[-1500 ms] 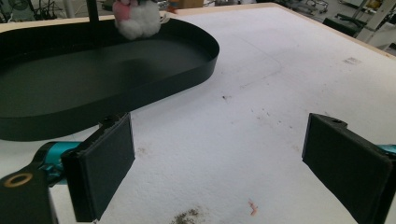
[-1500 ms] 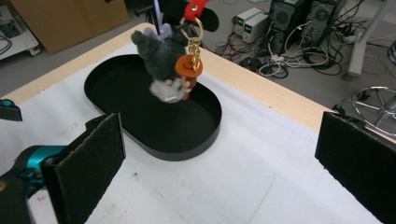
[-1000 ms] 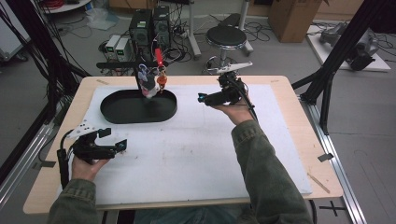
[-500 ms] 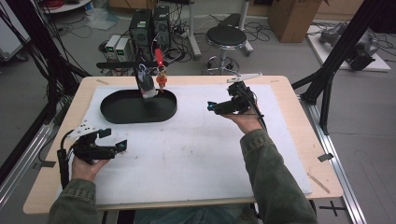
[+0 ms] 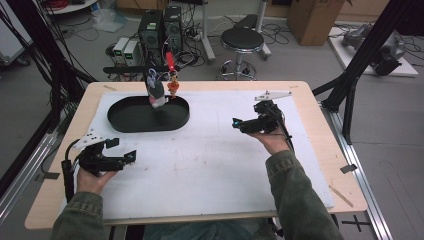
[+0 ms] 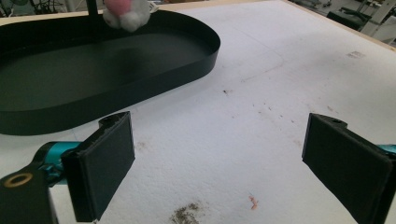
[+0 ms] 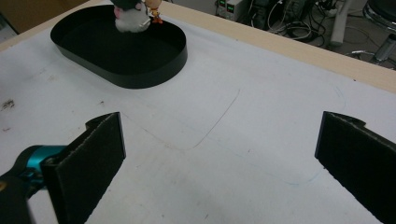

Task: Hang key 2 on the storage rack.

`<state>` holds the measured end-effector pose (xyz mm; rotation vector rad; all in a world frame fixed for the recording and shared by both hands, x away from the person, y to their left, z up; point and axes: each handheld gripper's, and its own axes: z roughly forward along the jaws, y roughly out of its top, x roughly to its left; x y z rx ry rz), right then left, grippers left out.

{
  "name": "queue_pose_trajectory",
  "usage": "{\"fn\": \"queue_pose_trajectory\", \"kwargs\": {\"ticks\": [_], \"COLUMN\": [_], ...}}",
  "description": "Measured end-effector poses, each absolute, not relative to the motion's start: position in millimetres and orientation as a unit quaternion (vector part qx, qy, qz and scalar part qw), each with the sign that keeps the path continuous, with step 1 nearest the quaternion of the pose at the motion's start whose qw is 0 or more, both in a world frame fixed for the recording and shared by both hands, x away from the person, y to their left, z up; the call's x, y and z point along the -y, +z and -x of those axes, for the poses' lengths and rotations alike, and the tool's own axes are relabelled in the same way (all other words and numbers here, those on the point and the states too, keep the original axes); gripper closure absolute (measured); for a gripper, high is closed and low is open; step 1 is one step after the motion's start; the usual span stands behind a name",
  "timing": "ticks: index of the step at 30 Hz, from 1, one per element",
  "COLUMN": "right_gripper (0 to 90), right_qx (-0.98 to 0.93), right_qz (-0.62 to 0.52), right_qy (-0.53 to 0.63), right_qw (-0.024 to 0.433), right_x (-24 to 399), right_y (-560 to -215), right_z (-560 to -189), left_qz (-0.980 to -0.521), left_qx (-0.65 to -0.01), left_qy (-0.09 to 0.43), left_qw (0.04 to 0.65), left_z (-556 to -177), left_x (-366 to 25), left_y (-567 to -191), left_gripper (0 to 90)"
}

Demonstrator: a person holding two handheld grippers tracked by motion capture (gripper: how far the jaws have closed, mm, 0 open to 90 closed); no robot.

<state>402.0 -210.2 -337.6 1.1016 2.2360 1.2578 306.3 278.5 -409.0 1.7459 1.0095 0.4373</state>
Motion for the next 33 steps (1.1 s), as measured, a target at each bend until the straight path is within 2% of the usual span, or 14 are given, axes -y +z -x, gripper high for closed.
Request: {"fn": "queue_pose_trajectory", "kwargs": {"ticks": [9, 33], "right_gripper": [0.9, 0.9], "right_qx": [-0.784, -0.762], "right_qz": [-0.39, -0.392], "right_qy": [0.454, 0.474], "right_qw": [0.165, 0.201], "right_x": [225.8, 276.9], "right_y": [-348.4, -388.6], "right_z": [-386.6, -353.6], "left_qz": [-0.728, -0.739], "left_qx": [-0.421, -0.42], "left_qy": [0.18, 0.169], "left_qw": [0.51, 0.499], "left_z": [-305.6, -304.9], "left_x": [-277.6, -273.9], "left_y": [-409.8, -412.5], "left_gripper": [9.5, 9.5]}}
